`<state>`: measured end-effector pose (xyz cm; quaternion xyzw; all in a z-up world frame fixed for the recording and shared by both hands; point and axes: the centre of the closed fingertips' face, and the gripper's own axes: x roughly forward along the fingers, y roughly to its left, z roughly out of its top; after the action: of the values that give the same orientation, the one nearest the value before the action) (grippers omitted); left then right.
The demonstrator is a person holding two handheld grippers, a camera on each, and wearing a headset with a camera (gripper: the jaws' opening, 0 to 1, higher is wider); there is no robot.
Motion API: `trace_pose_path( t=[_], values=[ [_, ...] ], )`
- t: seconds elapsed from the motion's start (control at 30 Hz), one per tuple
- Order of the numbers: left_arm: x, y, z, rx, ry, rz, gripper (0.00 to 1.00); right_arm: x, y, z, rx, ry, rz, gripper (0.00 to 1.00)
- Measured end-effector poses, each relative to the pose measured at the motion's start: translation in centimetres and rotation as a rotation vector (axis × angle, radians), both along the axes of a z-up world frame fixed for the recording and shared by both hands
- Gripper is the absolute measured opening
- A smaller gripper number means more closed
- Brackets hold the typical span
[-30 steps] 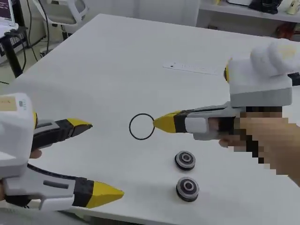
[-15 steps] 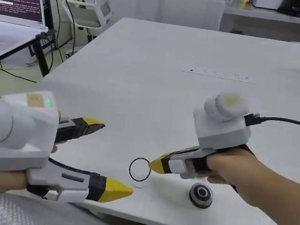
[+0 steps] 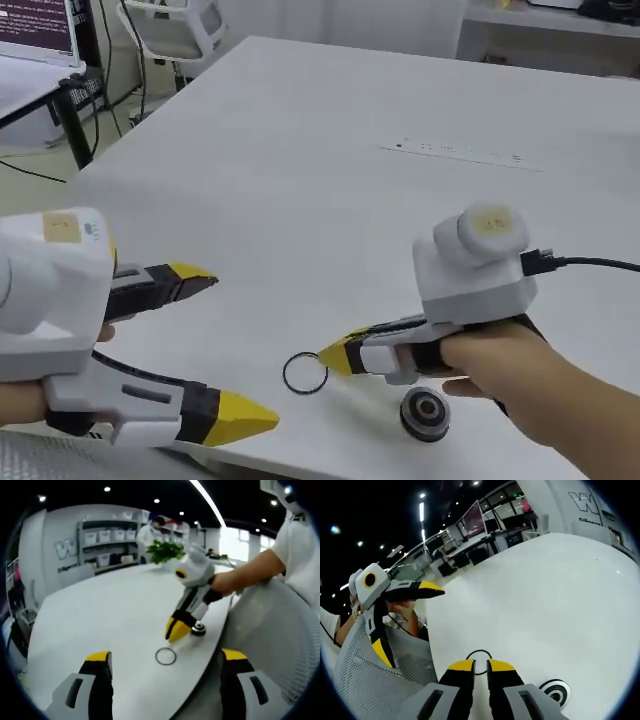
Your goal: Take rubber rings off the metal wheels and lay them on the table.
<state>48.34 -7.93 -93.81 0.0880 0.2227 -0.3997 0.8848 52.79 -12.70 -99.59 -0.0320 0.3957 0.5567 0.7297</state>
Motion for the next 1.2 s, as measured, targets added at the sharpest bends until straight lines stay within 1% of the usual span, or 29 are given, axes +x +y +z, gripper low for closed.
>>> trace_pose_path(
  t=[0.1,0.13,0.2,0.23,0.33,0.47,0.53,0.57,0.63,0.73,0.77,0.8,0.87,0.93,1.0,1.03,1.07,1.13,1.17,1.2],
  values=[
    [-0.1,-0.1,0.0,0.002,0.002,-0.008,0.90,0.5,-0.9,0.9,-0.005,-0.022,-0.004,0.10],
    [-0.1,-0.2,0.0,0.005,0.002,-0.014,0.90,0.7,-1.3,1.4,-0.001,-0.030,-0.006,0.10],
    [-0.2,-0.3,-0.1,0.010,0.004,-0.023,0.90,1.2,-2.0,2.4,0.015,-0.045,-0.017,0.10],
    [-0.3,-0.4,-0.1,0.015,0.003,-0.029,0.90,1.3,-2.2,2.7,0.019,-0.049,-0.018,0.11],
    [-0.3,-0.6,0.0,0.017,0.002,-0.044,0.90,1.7,-3.7,4.2,0.045,-0.076,-0.031,0.12],
    [-0.3,-1.0,0.0,0.026,0.003,-0.072,0.90,1.6,-5.9,5.7,0.077,-0.110,-0.027,0.13],
    [-0.4,-1.2,0.1,0.035,0.004,-0.091,0.90,1.3,-6.8,6.0,0.077,-0.125,-0.012,0.14],
    [-0.4,-1.3,0.2,0.036,0.005,-0.100,0.90,1.1,-7.4,6.2,0.078,-0.142,-0.001,0.15],
    [-0.3,-1.7,0.7,0.038,-0.002,-0.118,0.90,0.9,-8.4,6.3,0.072,-0.156,-0.003,0.16],
    [-0.1,-2.5,1.5,0.046,-0.017,-0.151,0.90,0.8,-9.7,6.3,0.065,-0.158,-0.027,0.17],
    [-0.1,-2.9,1.9,0.052,-0.027,-0.170,0.90,0.8,-10.0,6.3,0.063,-0.159,-0.036,0.16],
    [-0.1,-3.1,2.0,0.053,-0.030,-0.177,0.90,0.8,-10.2,6.3,0.062,-0.159,-0.041,0.16],
    [0.1,-3.9,2.8,0.056,-0.047,-0.211,0.90,0.5,-10.8,6.0,0.062,-0.145,-0.062,0.16],
    [0.3,-4.7,3.4,0.055,-0.054,-0.232,0.90,0.1,-10.9,5.6,0.076,-0.137,-0.065,0.16],
    [0.6,-5.6,4.3,0.049,-0.074,-0.264,0.89,-0.4,-11.0,4.8,0.095,-0.114,-0.075,0.16],
    [0.8,-6.2,4.9,0.045,-0.093,-0.284,0.89,-0.7,-11.0,4.3,0.093,-0.092,-0.067,0.16],
    [0.9,-6.5,5.3,0.041,-0.097,-0.290,0.88,-1.0,-11.1,4.1,0.082,-0.083,-0.052,0.17],
    [1.3,-7.4,6.2,0.028,-0.113,-0.309,0.88,-1.3,-11.3,3.5,0.047,-0.122,-0.010,0.18],
    [1.4,-7.8,6.5,0.025,-0.121,-0.319,0.88,-1.4,-11.3,3.4,0.041,-0.127,-0.002,0.18],
    [1.7,-8.3,7.0,0.017,-0.133,-0.327,0.88,-1.5,-11.2,3.1,0.039,-0.123,0.002,0.19]
  ],
)
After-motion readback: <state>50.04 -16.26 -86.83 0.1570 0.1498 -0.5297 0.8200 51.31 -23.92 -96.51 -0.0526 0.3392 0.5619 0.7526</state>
